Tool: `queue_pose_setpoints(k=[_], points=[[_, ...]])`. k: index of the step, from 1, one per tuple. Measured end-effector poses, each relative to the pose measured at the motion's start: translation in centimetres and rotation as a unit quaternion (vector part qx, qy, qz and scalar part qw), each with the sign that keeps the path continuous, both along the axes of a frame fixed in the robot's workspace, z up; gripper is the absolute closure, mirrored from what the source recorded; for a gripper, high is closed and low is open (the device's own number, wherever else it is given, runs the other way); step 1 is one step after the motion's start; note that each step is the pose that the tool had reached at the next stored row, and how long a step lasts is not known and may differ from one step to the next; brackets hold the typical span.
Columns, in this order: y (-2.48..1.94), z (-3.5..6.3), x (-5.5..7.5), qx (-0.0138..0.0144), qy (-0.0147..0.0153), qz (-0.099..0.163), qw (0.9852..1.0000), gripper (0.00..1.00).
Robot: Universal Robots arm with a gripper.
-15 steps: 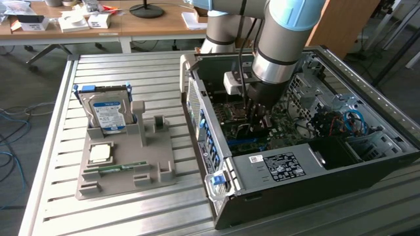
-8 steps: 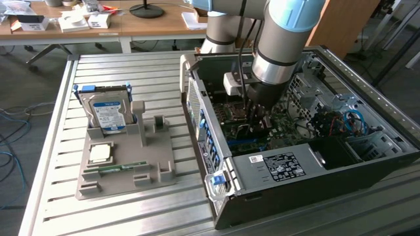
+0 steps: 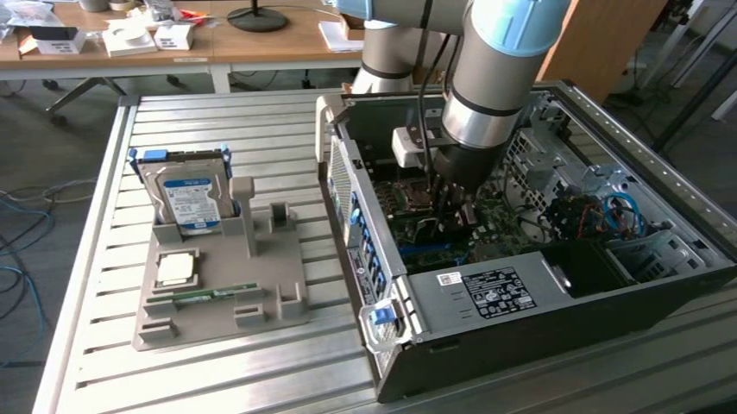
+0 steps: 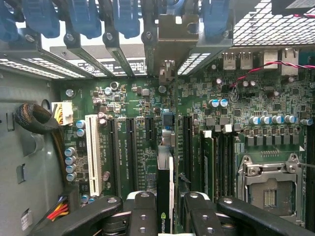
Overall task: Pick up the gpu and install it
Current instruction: 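Insert the gpu into the slot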
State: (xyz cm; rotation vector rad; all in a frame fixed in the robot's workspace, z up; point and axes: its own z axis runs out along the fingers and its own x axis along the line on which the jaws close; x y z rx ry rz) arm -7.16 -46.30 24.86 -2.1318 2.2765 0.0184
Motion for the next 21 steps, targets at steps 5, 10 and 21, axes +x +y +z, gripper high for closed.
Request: queue_pose_setpoints(k=[5,10,21], points=[[0.09,0.02,-0.01,0.0008,0.0001,0.0,1.0,0.74],[0.15,0.0,-0.01,0.004,0.0,0.0,1.0,0.74],[0.14,-0.16,-0.01,0.0044,0.0,0.0,1.0,0.74]])
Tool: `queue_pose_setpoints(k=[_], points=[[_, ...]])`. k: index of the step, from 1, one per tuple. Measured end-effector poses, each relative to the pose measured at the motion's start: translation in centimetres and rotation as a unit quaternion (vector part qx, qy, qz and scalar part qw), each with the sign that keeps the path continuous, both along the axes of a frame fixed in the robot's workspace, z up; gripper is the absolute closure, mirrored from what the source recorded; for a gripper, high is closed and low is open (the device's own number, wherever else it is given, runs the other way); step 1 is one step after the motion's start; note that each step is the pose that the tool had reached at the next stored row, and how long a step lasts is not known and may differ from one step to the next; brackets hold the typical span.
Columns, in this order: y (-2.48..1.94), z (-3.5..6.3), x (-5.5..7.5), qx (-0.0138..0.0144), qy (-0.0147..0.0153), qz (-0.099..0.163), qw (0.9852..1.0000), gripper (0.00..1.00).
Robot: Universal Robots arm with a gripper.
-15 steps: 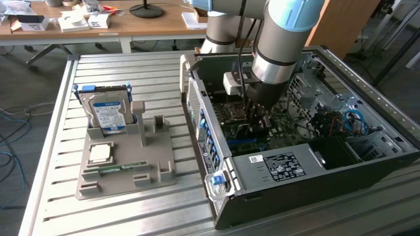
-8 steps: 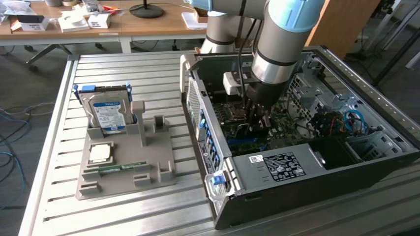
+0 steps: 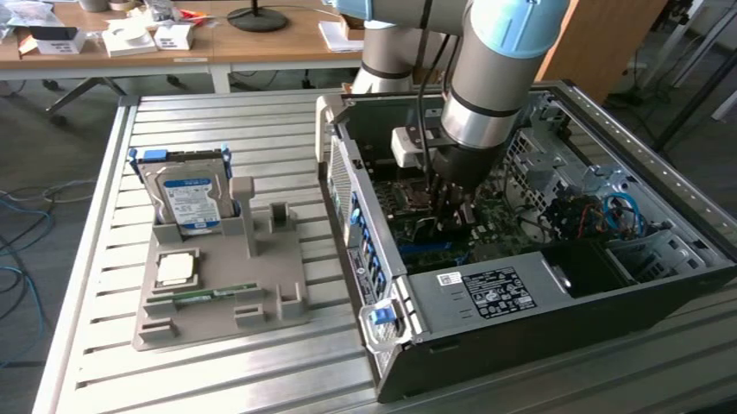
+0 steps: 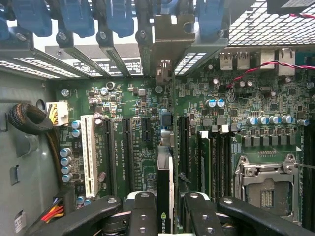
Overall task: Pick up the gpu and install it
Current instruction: 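Insert the gpu into the slot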
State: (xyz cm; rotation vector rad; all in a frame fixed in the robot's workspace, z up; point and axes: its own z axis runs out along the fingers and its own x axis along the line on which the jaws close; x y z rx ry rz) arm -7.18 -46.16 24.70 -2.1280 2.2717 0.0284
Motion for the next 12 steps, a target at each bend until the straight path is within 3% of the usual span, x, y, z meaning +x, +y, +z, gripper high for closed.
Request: queue_pose_setpoints(k=[12], points=[[0.0,-0.01,-0.16,0.0001,-0.0002,0.0,1.0,0.74]])
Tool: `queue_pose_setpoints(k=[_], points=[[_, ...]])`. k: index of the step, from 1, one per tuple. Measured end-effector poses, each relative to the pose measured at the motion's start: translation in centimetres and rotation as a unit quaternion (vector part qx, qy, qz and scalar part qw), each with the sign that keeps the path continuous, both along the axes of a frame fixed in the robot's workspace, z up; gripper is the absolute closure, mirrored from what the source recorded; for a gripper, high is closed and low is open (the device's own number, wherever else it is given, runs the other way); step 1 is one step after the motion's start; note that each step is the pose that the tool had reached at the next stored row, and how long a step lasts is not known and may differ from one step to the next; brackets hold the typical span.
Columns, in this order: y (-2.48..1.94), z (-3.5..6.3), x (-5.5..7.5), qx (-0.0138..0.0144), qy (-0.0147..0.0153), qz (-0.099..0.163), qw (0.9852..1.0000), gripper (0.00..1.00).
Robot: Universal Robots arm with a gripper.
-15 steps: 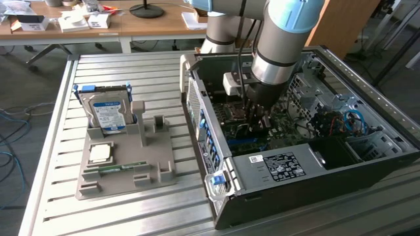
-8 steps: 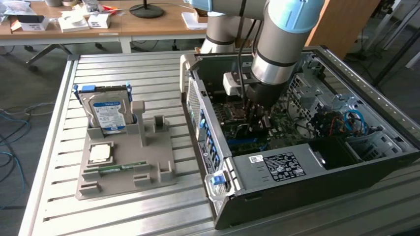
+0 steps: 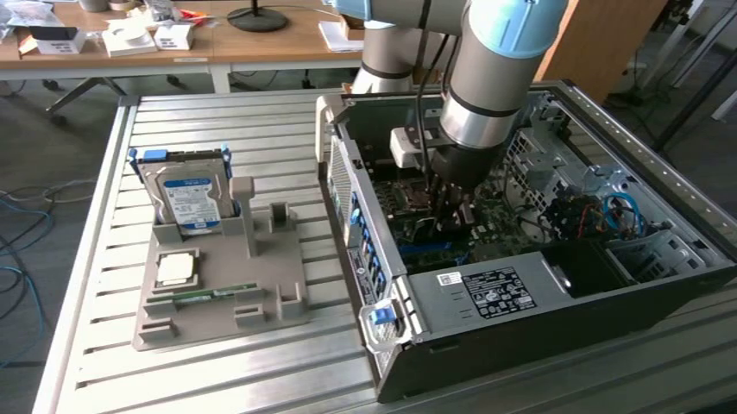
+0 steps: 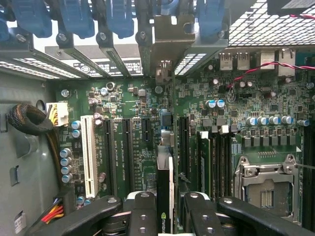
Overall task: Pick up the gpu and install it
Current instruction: 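Insert the gpu into the slot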
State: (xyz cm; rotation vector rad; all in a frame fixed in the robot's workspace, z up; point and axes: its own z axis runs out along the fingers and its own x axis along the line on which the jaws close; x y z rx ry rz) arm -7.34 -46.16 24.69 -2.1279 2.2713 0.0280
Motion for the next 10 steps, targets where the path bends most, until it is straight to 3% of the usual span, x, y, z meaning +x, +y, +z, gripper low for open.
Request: queue_pose_setpoints(k=[10], points=[[0.0,-0.1,-0.02,0.0,-0.0001,0.0,1.0,0.74]])
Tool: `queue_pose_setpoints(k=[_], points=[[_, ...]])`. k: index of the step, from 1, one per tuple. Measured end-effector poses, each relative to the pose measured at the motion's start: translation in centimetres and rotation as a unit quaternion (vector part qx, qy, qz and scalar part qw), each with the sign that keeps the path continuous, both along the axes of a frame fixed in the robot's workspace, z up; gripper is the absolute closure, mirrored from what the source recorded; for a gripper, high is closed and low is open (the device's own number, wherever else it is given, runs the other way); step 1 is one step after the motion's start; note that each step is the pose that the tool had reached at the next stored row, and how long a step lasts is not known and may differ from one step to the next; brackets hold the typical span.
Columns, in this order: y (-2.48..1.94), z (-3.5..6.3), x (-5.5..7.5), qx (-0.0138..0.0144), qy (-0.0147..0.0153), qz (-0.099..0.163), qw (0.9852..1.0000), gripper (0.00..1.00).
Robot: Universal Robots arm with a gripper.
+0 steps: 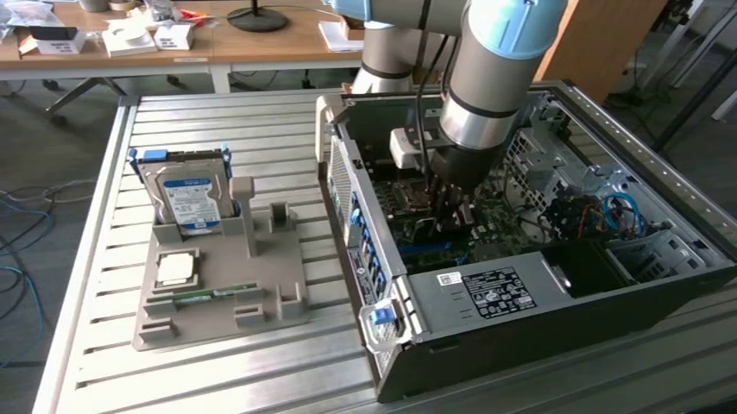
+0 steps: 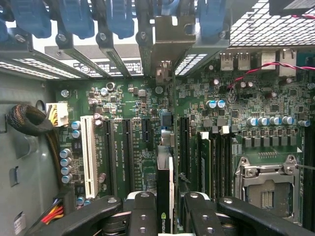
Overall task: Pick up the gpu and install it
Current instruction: 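Insert the gpu into the slot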
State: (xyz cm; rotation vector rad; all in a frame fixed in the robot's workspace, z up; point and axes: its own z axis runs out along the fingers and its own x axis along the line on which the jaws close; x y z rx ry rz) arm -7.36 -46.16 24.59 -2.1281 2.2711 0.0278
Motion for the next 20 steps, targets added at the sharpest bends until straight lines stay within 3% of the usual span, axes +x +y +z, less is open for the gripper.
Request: queue_pose_setpoints(k=[20], points=[[0.0,-0.17,0.0,0.0,-0.0001,0.0,1.0,0.74]])
